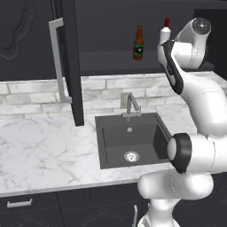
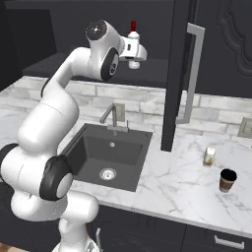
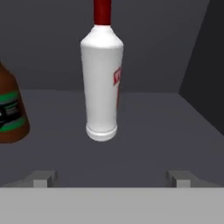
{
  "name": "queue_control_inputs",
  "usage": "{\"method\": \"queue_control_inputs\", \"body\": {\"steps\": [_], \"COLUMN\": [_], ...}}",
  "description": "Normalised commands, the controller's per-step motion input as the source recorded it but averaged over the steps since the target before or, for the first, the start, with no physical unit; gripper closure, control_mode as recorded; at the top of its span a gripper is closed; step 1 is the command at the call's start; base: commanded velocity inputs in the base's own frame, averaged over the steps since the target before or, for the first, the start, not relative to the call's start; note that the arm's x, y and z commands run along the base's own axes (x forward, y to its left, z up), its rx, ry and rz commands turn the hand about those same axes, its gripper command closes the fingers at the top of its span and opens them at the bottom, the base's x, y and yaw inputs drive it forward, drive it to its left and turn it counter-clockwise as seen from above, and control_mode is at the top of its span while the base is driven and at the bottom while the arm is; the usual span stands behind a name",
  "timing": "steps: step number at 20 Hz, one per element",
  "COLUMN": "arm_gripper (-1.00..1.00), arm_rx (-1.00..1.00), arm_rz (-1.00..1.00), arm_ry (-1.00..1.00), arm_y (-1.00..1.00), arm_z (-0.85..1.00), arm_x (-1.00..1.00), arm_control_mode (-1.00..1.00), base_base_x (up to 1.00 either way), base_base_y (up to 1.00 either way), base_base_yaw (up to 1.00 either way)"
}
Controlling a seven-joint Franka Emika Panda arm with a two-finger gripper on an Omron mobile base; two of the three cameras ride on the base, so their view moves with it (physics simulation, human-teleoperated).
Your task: Sort all alcoholic drinks to one cabinet, and non-alcoholic drinks to the other.
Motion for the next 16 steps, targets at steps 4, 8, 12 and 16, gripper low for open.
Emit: {"method": "queue_control_inputs", "body": {"steps": [4, 8, 12, 16], "arm_gripper": [-1.0, -1.0, -1.0, -1.0], "arm_rx": [0.0, 0.0, 0.0, 0.04], "arm_rz": [-0.05, -0.07, -0.08, -0.09], "arm_ry": [0.0, 0.05, 0.09, 0.16], "arm_y": [0.3, 0.35, 0.19, 0.02], "arm_z": [-0.74, -0.74, -0.49, -0.23], "arm_x": [-1.0, -1.0, -1.0, -1.0], "arm_control_mode": [-1.0, -1.0, -1.0, -1.0], "base_base_x": [0.0, 0.0, 0.0, 0.0], "base_base_y": [0.0, 0.0, 0.0, 0.0], "base_base_yaw": [0.0, 0.0, 0.0, 0.0]}}
